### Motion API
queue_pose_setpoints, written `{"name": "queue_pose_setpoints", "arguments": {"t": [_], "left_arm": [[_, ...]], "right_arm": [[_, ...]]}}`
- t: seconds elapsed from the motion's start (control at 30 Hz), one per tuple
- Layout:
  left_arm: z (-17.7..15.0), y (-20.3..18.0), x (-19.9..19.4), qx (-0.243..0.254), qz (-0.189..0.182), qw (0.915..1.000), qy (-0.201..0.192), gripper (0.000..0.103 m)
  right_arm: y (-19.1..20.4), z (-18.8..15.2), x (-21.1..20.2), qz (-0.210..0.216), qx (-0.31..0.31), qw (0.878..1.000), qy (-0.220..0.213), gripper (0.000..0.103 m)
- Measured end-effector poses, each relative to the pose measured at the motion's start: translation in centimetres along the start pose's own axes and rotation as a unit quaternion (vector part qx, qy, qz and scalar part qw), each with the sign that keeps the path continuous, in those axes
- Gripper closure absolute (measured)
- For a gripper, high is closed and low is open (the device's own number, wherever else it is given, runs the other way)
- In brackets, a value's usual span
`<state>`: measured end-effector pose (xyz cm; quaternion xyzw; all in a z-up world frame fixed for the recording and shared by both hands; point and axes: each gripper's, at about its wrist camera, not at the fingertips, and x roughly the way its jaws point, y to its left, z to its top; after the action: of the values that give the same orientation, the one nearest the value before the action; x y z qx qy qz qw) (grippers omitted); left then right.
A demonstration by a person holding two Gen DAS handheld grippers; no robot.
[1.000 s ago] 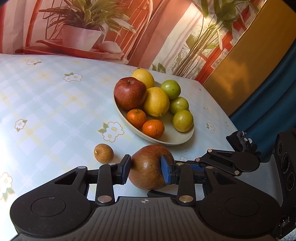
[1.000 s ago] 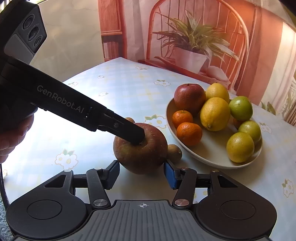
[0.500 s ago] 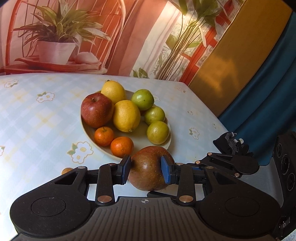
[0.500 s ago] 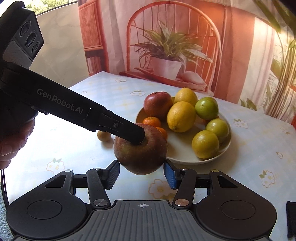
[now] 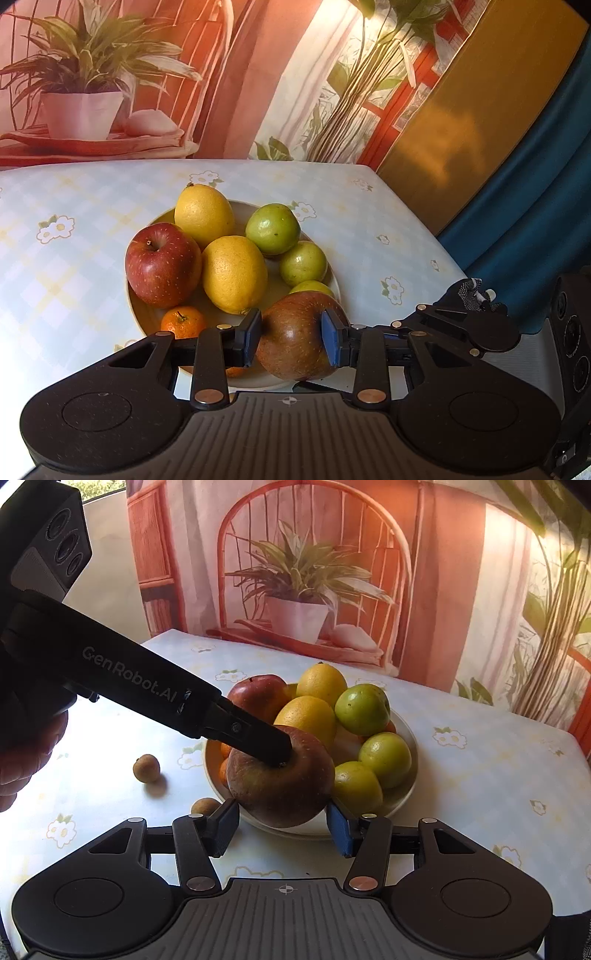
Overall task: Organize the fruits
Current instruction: 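Carry the brown-red apple onto the plate and open the left tool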
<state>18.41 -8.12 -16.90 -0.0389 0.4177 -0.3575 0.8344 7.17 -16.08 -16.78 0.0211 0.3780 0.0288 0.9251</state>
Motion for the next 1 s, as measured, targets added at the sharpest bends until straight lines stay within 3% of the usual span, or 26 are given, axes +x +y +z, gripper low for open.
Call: {"name": "queue_pose_setpoints", "arguments": {"t": [0.3,0.63,1.0], "left_arm": [[0.5,1.3,0.2,-0.031,-0.003,0.9995,-0.010,0.068],[0.1,-0.3,0.8,0.001,0.005,1.0000,0.006,0.069],[0.4,0.4,1.5,-0.014,0.015,0.9998,0.006,0.069]], "right_arm": [[-0.3,0.7,0.9,0.008,0.000,1.000,-0.002,0.054],[-0.5,-0.3,0.1,0.010,0.014,1.000,0.007,0.057],[-0.9,-0.2,0.8,0.015,0.029,0.999,0.009,0.060]]}}
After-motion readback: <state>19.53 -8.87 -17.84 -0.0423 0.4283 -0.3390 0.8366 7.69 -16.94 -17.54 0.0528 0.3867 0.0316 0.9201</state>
